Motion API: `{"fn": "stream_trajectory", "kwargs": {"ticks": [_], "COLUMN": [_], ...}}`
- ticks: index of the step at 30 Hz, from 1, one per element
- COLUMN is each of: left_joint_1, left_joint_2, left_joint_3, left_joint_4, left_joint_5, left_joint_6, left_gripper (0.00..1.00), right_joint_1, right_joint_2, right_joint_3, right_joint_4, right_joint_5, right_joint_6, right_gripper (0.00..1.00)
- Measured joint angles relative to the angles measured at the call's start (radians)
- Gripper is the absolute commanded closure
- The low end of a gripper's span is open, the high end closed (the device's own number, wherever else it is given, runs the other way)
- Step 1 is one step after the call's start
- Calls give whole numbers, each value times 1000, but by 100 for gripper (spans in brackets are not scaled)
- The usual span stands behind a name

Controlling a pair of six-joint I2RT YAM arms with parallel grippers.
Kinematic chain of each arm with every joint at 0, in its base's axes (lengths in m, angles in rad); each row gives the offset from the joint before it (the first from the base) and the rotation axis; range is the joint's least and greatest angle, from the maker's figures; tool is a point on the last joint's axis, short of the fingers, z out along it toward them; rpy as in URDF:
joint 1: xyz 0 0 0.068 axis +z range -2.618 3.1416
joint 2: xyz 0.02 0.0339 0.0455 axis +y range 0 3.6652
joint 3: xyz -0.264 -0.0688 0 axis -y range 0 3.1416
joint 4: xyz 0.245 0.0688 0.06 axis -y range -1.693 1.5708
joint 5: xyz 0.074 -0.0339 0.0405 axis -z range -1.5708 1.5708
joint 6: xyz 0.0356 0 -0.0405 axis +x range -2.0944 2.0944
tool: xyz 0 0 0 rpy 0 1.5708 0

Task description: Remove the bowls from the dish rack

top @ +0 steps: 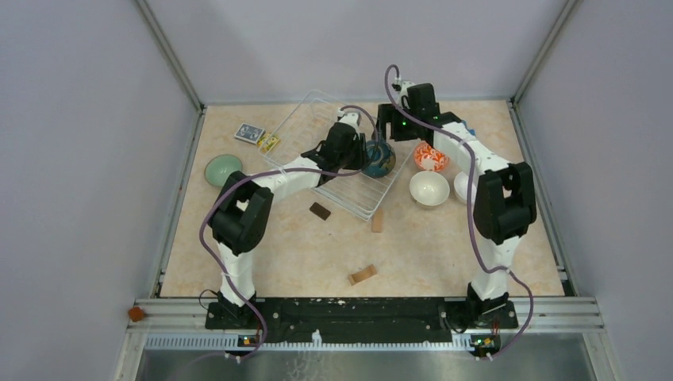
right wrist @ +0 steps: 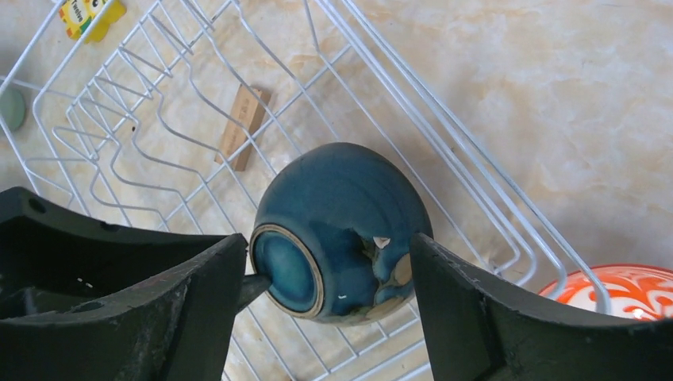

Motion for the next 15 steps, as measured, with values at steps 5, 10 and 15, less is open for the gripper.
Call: {"fn": "stream_trajectory", "kwargs": {"ticks": [5,10,15], "left_joint_1": [0,0,0], "left_joint_2": [-2,-13,-24], "left_joint_3": [-2,-16,-34], "left_joint_4": [0,-3,-5], "left_joint_5": [-1,-1,0], "left_joint_6": [3,10,16], "left_gripper": [60,62,62], "right_joint_1": [-30,-70,-82], "right_joint_2": [53,109,133], "right_joint_3": [8,35,66], "right_joint_4": [-1,-17,-24], "right_joint_5": [-84,-148,-198], "right_joint_6": [35,73,108], "right_gripper": [20,19,19]}}
